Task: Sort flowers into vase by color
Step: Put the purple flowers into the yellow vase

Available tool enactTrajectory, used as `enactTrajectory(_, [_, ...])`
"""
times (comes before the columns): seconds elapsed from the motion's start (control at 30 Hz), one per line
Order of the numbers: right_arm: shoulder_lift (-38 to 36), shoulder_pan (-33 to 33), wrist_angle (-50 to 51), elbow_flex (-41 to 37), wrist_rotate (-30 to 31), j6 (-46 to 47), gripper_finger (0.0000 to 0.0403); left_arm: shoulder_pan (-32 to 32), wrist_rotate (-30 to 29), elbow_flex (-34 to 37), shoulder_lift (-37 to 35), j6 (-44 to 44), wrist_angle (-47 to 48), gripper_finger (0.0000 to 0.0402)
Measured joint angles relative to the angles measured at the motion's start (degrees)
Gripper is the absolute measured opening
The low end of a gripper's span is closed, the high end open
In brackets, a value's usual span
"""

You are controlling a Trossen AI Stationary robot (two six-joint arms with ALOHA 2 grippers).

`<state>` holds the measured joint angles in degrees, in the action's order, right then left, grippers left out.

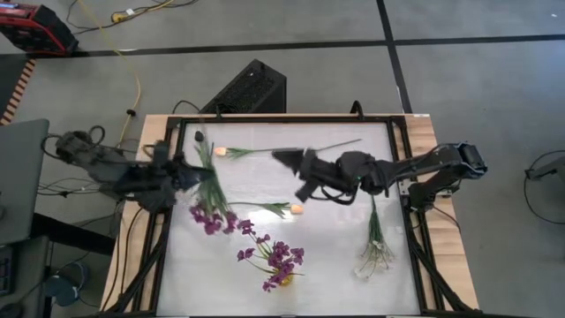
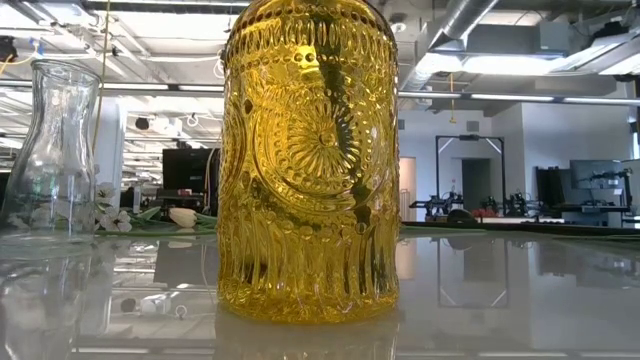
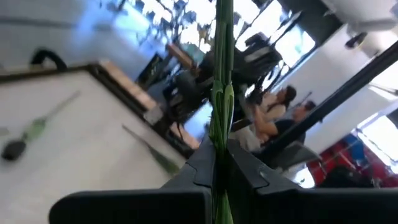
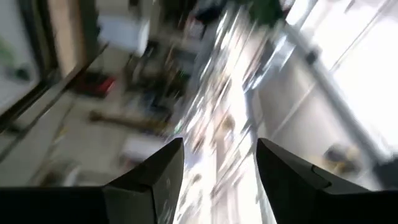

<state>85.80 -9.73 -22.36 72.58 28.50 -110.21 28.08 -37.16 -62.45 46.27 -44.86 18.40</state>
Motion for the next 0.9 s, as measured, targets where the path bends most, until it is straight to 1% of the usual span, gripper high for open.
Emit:
enactTrajectory(0.07, [0.3, -0.8, -0.2, 0.0, -2.5, -2.6, 0.0226, -3.3, 4.7, 0.0, 2.4, -1.7, -0.5, 0.0002])
enactTrajectory(0.2, [1.8, -1.3, -4.1, 0.0, -3.6, -11.1, 0.0226, -10.2, 16.0, -0.3, 6.0, -1.9, -5.0, 0.0002])
enactTrajectory(0.33, [3.4, -0.9, -13.0, 0.0, -6.3, -18.3, 0.0226, -17.3, 24.2, -3.3, 9.7, -1.8, -4.8, 0.0002])
enactTrajectory(0.43, [3.6, -0.3, -14.2, 0.2, -7.8, -21.3, 0.0226, -20.7, 29.7, -4.9, 12.4, -1.8, -4.8, 0.0002])
enactTrajectory(0.63, [3.7, 1.9, -10.0, 1.7, -8.0, -21.7, 0.0226, -24.5, 37.2, -8.4, 17.4, -1.2, -4.5, 0.0002])
enactTrajectory(0.9, [3.7, 2.9, -9.1, 1.7, -8.0, -21.8, 0.0222, -27.5, 40.5, -9.9, 20.3, -1.0, -3.7, 0.0002])
